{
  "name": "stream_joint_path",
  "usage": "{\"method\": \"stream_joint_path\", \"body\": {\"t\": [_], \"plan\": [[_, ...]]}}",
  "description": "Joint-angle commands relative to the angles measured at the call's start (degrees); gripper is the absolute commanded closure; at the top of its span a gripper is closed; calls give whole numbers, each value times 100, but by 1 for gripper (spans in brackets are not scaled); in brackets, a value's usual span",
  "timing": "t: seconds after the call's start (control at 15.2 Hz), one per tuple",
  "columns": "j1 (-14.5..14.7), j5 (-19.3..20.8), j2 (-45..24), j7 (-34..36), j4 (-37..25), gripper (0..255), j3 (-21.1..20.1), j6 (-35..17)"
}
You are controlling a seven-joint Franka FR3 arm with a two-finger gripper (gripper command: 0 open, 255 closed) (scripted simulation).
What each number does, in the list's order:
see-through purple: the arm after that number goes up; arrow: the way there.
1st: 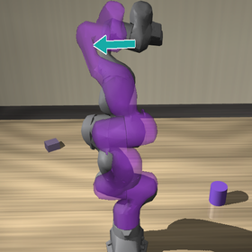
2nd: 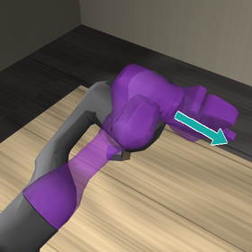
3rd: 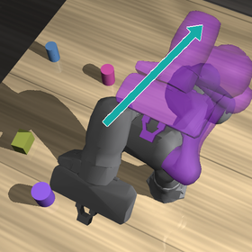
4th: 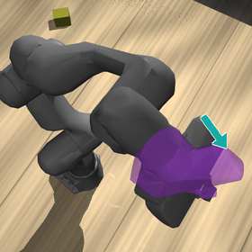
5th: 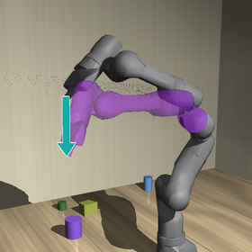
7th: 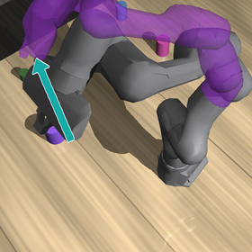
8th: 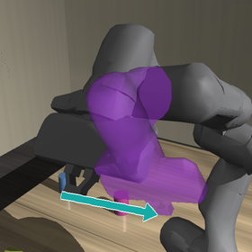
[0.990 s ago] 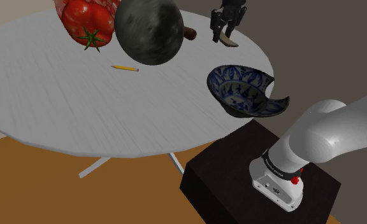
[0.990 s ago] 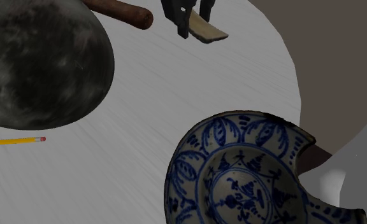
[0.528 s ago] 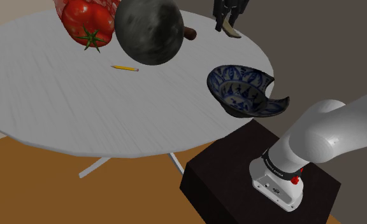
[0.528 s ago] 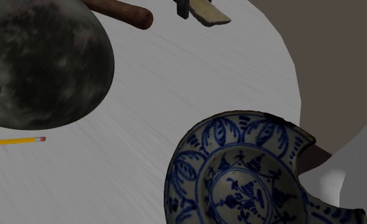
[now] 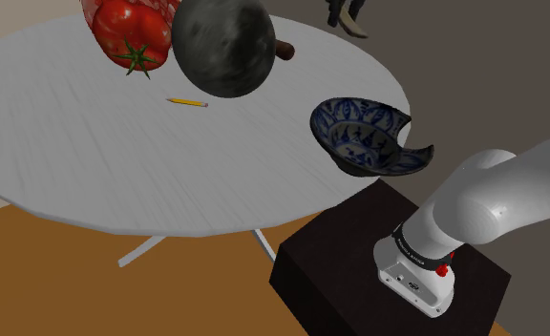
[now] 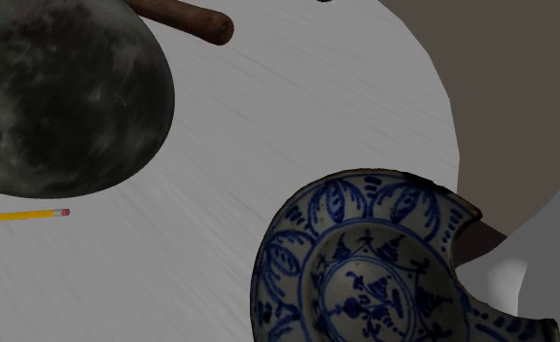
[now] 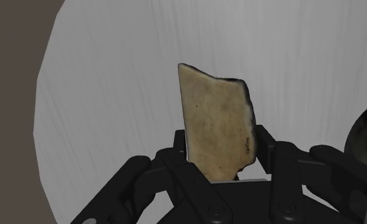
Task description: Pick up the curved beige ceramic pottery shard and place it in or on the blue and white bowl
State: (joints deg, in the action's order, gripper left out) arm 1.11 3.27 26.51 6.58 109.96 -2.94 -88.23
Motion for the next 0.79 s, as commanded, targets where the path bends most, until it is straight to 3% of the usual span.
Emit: {"method": "stream_joint_path", "body": {"t": [0.0,0.73], "plan": [[-4,3,-64,-13,-222,255,1,159],[344,-467,1202,993,526,255,-781,712]]}}
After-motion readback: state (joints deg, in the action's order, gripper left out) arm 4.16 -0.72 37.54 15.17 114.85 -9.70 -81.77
